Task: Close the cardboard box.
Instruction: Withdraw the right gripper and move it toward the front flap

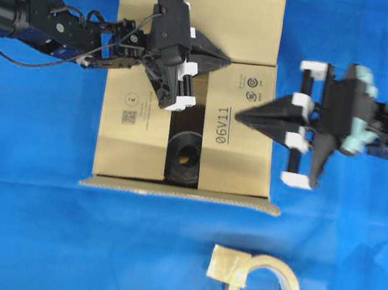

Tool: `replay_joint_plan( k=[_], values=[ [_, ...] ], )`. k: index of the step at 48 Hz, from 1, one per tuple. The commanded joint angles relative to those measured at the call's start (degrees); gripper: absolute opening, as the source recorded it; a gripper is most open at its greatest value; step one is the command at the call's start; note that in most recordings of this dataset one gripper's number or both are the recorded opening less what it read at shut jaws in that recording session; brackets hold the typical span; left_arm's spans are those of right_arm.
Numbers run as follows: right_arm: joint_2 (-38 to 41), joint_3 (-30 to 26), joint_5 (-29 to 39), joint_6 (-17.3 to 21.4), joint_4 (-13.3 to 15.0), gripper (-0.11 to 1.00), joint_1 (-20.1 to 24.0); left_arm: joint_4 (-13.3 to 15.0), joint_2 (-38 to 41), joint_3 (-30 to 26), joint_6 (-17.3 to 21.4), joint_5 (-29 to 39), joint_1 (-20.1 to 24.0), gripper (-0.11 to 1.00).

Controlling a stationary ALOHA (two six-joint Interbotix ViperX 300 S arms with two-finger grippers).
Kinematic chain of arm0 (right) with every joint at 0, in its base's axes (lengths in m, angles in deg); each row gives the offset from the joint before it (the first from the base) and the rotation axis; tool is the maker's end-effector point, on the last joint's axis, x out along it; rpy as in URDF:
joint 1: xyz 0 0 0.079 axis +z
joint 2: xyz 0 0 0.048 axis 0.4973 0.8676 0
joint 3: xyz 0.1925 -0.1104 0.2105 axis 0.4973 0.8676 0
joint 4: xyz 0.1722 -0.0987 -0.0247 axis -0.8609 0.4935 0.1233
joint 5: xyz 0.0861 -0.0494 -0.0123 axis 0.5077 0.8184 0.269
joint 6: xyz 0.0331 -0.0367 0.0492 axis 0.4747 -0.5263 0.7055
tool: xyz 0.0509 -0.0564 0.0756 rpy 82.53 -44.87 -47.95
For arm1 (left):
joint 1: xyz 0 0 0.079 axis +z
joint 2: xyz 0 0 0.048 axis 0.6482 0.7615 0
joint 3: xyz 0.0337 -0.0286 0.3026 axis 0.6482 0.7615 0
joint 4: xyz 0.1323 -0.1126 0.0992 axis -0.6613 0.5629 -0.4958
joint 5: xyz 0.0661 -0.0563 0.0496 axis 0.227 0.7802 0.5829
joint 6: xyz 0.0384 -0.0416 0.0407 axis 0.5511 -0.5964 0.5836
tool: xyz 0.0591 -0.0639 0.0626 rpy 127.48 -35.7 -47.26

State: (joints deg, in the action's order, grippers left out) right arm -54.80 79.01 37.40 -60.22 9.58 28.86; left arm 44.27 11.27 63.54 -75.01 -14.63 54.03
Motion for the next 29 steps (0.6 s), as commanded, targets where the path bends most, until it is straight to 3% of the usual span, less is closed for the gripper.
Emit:
replay_joint_plan(
  k=[1, 15, 23, 29],
  values=[
    [-4.66, -1.14, 0.88, 0.09, -0.09, 0.0, 2.29, 0.09, -0.62, -0.44, -0.18, 0.09, -0.18, 0.0],
    [-12.3, 0.88, 1.58, -0.09, 0.18, 0.0, 14.68, 0.09, -0.62, -0.44, -0.18, 0.18, -0.18, 0.0],
    [-10.99, 2.29, 2.02, -0.09, 0.26, 0.0, 20.13, 0.09, -0.62, -0.44, -0.18, 0.26, 0.09, 0.0],
    [-7.65, 3.87, 0.88, -0.09, 0.18, 0.0, 21.71, 0.09, -0.62, -0.44, -0.18, 0.26, 0.09, 0.0]
  ],
)
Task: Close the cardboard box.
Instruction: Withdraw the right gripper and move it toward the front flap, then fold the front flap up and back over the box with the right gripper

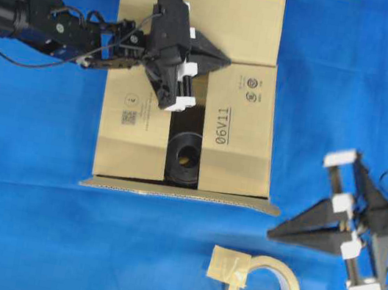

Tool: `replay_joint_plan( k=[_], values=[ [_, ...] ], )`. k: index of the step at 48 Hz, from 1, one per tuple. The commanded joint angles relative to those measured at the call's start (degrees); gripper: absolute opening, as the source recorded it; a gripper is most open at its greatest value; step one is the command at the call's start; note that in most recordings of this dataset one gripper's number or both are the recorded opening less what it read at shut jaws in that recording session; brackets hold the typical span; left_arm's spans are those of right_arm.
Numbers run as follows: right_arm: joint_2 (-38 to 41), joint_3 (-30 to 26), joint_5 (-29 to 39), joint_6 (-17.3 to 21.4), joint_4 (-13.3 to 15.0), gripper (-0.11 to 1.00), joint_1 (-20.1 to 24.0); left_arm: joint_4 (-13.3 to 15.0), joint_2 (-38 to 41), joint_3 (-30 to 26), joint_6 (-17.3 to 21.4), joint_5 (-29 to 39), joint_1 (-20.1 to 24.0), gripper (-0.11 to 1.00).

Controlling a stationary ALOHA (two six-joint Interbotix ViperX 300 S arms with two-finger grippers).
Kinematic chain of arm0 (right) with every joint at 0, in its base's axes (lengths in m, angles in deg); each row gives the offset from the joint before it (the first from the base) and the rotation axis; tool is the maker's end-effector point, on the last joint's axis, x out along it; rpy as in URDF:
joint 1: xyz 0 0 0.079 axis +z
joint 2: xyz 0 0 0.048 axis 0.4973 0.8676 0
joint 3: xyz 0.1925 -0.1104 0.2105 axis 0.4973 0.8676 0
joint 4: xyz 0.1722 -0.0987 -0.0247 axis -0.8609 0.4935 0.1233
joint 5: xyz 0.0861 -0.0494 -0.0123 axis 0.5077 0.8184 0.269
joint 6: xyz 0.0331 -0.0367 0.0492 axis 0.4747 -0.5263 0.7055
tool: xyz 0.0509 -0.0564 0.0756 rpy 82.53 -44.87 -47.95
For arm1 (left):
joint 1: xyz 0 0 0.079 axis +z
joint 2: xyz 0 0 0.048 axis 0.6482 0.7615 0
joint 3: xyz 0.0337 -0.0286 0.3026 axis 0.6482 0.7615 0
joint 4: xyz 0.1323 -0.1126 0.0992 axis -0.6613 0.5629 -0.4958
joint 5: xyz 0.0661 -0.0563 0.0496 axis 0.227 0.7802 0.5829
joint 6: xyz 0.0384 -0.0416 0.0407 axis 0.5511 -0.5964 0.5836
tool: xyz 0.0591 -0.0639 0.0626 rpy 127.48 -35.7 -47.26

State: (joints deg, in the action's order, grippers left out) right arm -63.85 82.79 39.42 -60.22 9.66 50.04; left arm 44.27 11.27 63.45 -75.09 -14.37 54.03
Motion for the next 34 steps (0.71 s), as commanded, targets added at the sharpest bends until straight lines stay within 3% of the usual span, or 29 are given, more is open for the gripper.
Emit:
replay_joint_plan(
  k=[1, 13, 21, 34],
  values=[
    [2.02, 0.26, -1.41, 0.0, 0.09, 0.0, 0.62, 0.18, -0.62, -0.35, -0.18, 0.0, 0.18, 0.0],
    [8.53, 2.2, -4.83, 0.09, -0.09, 0.0, 0.79, 0.09, -0.7, -0.09, -0.18, 0.0, 0.09, 0.0],
    [8.79, 2.11, -5.54, -0.18, 0.0, 0.0, 0.18, 0.09, -0.7, -0.09, -0.18, 0.0, 0.18, 0.0],
    [6.42, 2.81, -5.98, -0.26, 0.0, 0.0, -7.56, 0.09, -0.79, -0.09, -0.18, 0.0, 0.09, 0.0]
  ],
)
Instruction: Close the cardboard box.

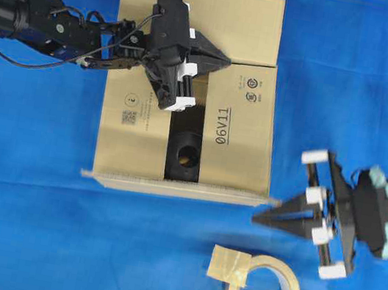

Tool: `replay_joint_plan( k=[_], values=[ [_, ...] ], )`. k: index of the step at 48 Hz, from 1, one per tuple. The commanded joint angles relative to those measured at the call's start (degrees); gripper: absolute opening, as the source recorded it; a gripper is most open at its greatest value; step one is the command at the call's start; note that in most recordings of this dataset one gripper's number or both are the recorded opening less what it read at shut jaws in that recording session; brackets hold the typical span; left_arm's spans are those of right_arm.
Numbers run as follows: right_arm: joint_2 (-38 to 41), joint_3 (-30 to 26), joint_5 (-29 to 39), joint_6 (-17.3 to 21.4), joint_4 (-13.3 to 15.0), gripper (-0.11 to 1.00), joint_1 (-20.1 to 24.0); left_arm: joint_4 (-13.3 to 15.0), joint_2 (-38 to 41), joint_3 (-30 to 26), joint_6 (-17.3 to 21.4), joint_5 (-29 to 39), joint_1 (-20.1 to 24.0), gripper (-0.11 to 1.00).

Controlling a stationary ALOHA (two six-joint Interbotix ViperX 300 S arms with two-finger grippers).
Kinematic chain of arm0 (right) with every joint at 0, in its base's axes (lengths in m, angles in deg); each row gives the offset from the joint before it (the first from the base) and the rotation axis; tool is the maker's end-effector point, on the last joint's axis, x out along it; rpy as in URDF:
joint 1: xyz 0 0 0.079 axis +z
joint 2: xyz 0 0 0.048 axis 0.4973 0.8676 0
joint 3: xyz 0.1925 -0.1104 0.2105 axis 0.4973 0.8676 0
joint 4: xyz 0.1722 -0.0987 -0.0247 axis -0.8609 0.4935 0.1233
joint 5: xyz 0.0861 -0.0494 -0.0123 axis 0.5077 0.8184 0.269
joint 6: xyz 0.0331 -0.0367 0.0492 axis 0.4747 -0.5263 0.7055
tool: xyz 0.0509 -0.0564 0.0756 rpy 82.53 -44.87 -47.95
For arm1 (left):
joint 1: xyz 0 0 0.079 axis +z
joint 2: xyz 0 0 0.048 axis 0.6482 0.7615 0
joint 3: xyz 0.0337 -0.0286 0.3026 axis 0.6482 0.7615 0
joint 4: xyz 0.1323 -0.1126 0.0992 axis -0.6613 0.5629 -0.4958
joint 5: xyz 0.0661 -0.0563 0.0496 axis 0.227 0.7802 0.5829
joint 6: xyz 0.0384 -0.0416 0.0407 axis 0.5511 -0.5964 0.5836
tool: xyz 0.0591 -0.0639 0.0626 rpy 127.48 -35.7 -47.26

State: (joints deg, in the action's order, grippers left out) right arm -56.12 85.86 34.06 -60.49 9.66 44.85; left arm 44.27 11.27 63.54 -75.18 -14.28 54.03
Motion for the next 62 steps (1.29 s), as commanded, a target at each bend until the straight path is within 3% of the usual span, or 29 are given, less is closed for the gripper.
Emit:
replay_joint_plan(
  k=[1, 9, 16, 33, 46, 62],
  values=[
    [-1.41, -0.18, -0.62, 0.0, 0.0, 0.0, -3.16, 0.09, -0.79, -0.18, -0.09, -0.09, 0.18, 0.0],
    [-1.05, -0.26, 1.05, 0.44, -0.44, 0.0, -8.88, 0.09, -0.79, -0.18, -0.09, -0.09, 0.09, 0.0],
    [0.44, -0.35, 3.34, 0.62, -0.97, 0.0, -11.16, 0.09, -0.79, -0.18, -0.09, -0.09, 0.18, 0.0],
    [7.12, -0.62, 4.57, 0.7, -2.55, 0.0, -11.25, 0.09, -0.97, -0.26, -0.09, 0.0, 0.09, 0.0],
    [7.65, -0.79, 4.48, 0.7, -3.08, 0.0, -11.25, 0.09, -1.93, -0.26, -0.18, 0.0, -0.53, 0.0],
    [7.65, -0.88, 4.31, 0.62, -3.08, 0.0, -11.16, 0.09, -11.25, -1.49, 1.05, 4.39, -1.67, 0.0]
  ],
)
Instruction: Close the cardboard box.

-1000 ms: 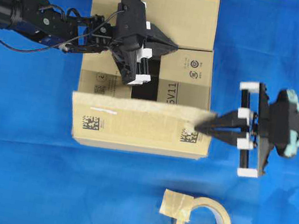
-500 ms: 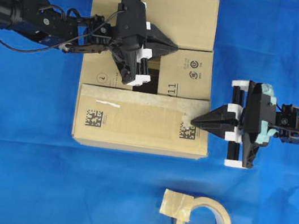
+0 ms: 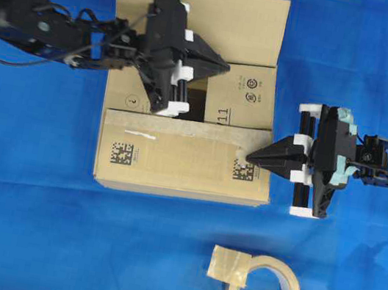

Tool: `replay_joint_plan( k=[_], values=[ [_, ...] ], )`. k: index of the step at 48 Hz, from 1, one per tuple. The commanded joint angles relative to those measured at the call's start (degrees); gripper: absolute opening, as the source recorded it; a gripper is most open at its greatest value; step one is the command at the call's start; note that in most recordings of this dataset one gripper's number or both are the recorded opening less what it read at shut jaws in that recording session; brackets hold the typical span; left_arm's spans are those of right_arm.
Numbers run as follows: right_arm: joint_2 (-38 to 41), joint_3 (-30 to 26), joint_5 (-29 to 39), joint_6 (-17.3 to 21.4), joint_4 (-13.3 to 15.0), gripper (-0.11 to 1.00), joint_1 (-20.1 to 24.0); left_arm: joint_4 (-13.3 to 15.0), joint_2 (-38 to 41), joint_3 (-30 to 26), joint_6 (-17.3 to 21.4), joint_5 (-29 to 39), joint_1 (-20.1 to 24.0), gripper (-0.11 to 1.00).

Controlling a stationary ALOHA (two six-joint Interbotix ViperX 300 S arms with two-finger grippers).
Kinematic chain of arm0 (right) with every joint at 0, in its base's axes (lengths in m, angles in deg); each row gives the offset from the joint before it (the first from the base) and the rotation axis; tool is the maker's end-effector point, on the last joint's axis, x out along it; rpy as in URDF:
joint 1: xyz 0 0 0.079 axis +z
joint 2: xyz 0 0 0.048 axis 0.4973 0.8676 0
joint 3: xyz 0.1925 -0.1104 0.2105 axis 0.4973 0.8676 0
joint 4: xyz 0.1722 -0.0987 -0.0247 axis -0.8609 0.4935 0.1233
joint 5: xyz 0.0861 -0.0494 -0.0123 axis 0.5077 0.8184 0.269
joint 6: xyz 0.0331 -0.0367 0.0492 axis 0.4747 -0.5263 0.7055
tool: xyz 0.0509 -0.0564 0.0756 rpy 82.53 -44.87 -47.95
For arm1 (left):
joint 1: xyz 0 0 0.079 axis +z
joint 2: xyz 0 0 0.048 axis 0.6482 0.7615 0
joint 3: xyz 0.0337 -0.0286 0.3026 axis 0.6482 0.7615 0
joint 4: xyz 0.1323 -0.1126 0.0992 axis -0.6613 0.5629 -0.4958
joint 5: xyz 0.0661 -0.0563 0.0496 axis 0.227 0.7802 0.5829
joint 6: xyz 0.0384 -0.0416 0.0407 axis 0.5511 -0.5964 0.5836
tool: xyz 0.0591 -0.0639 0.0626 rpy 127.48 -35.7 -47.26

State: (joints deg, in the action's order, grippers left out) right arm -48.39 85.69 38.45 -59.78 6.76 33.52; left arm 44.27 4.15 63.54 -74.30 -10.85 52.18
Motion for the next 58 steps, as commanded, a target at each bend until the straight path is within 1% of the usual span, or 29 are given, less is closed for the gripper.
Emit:
replay_joint_plan(
  k=[1, 6, 11, 13, 16, 23, 28, 30, 36, 42, 52, 58],
  values=[
    [-0.09, -0.7, -0.18, -0.09, -0.26, 0.0, 0.09, 0.09, -4.83, -1.58, 0.26, 1.41, 0.26, 0.0],
    [-0.09, -0.7, -0.44, -0.09, -0.18, 0.0, 0.09, 0.09, -7.73, -2.2, 0.62, 3.6, 1.32, 0.0],
    [-0.09, -0.7, -0.53, -0.09, -0.18, 0.0, 0.09, -0.26, -9.84, -3.16, 1.14, 6.5, 3.69, 0.0],
    [-0.09, -0.79, -0.62, -0.09, -0.18, 0.0, 0.18, -0.26, -10.28, -3.87, 2.2, 8.0, 4.92, 0.0],
    [-0.09, -0.79, -0.7, -0.09, -0.18, 0.0, 0.09, -0.18, -10.63, -5.01, 5.01, 10.72, 6.68, 0.0],
    [-0.09, -0.7, -0.97, -0.09, -0.18, 0.0, 0.09, -0.26, -9.58, -9.05, 7.03, 17.67, 11.87, 0.0],
    [-0.09, -0.7, -1.05, -0.18, -0.26, 0.0, 0.09, -0.26, -7.56, -11.87, 7.38, 22.68, 15.47, 0.0],
    [-0.09, -0.79, -1.14, -0.18, -0.18, 0.0, 0.09, -0.18, -6.77, -12.92, 7.38, 24.52, 16.26, 0.0],
    [-0.09, -0.7, -1.05, -0.18, -0.18, 0.0, 0.18, -0.26, -3.96, -14.85, 7.56, 29.27, 17.31, 0.0],
    [-0.09, -0.79, -1.14, -0.35, -0.18, 0.0, 0.0, -0.26, -0.88, -16.44, 7.47, 32.34, 17.49, 0.0],
    [0.0, -0.79, -1.32, -0.35, -0.18, 0.0, 0.0, -0.18, 0.62, -17.84, 7.03, 35.33, 17.31, 0.0],
    [-0.09, -0.79, -1.32, -0.44, -0.18, 0.0, -0.09, -0.18, 0.35, -18.28, 7.03, 36.39, 16.35, 0.0]
  ],
)
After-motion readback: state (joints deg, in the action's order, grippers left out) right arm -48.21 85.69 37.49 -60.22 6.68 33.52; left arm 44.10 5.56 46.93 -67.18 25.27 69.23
